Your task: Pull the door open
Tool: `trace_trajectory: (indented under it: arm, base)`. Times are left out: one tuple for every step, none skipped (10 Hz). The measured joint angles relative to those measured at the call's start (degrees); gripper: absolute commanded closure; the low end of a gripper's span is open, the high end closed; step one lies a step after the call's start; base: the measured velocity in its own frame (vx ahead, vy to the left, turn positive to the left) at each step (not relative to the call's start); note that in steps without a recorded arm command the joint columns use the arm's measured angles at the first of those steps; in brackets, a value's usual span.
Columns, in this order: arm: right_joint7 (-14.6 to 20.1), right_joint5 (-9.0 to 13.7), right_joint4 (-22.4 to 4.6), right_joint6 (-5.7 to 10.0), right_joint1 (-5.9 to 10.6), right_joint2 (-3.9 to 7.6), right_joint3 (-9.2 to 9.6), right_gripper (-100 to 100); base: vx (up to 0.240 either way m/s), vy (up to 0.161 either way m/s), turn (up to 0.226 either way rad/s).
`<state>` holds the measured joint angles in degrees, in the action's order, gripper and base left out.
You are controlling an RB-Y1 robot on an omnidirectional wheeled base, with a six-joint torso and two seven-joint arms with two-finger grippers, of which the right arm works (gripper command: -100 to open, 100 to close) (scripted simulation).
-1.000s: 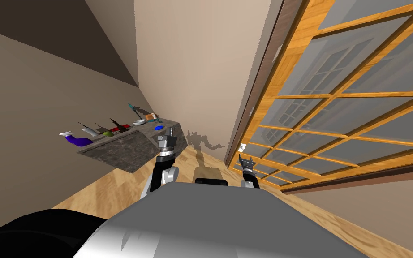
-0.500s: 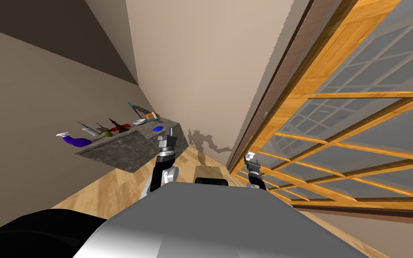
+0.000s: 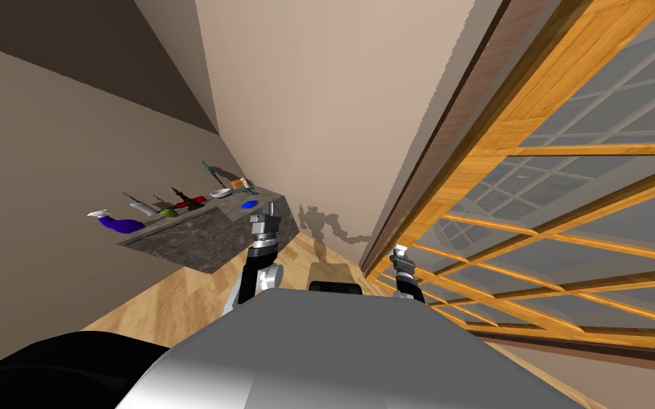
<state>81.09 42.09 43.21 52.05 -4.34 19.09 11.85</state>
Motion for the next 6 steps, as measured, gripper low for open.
trace_trajectory:
  arm:
    - [0.0,0.0,0.0,-0.07,-0.03,-0.04,0.05,100]
    - [0.0,0.0,0.0,-0.11,-0.05,-0.07,0.08,100]
    - [0.0,0.0,0.0,-0.11,-0.06,-0.08,0.08,100]
    - [0.6,-0.3,0.0,0.16,-0.12,0.46,0.54,100]
    - [1.0,-0.5,0.4,0.29,-0.35,0.8,0.99,100]
    - [1.5,-0.7,0.7,0.31,-0.65,1.14,1.6,100]
  base:
    - [-0.005,0.002,-0.002]
    - [0.0,0.0,0.0]
    - [-0.129,-0.024,0.099]
    - [-0.194,-0.031,0.101]
    - [-0.171,-0.007,0.067]
    - [-0.216,-0.005,0.068]
